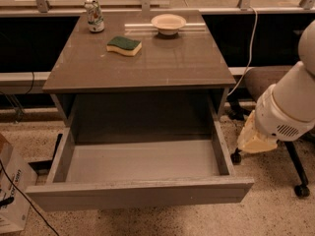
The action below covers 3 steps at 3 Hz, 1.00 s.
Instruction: Close top drawer
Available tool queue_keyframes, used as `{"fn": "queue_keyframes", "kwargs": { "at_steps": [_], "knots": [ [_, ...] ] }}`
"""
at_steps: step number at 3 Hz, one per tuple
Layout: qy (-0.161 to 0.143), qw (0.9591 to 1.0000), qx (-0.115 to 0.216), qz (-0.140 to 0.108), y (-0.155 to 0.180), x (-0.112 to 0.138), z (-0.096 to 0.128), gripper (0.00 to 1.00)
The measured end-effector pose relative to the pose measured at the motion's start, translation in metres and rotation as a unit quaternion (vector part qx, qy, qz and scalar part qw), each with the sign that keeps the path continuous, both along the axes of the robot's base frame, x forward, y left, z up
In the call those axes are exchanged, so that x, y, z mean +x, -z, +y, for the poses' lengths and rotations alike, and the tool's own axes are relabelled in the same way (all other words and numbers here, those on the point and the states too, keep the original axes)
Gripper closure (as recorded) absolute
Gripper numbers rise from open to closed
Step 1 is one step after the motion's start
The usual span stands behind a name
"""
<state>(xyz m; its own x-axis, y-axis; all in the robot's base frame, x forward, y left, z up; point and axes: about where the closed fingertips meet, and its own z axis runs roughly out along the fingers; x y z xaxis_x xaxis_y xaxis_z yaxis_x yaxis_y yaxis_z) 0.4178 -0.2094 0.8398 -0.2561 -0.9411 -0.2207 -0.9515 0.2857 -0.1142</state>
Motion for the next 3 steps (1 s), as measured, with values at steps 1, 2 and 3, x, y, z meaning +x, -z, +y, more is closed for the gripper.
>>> {"fn": "queue_keyframes", "kwargs": {
  "at_steps": [1,2,3],
  "knots": [
    [0.008,0.9966,-0.019,0.08,0.072,-0.031,-0.008,1.0],
    [0.005,0.9904,-0.033,0.134,0.12,-0.056,-0.008,1.0],
    [0.019,0.9847,-0.015,0.173,0.172,-0.07,-0.001,1.0]
  ]
}}
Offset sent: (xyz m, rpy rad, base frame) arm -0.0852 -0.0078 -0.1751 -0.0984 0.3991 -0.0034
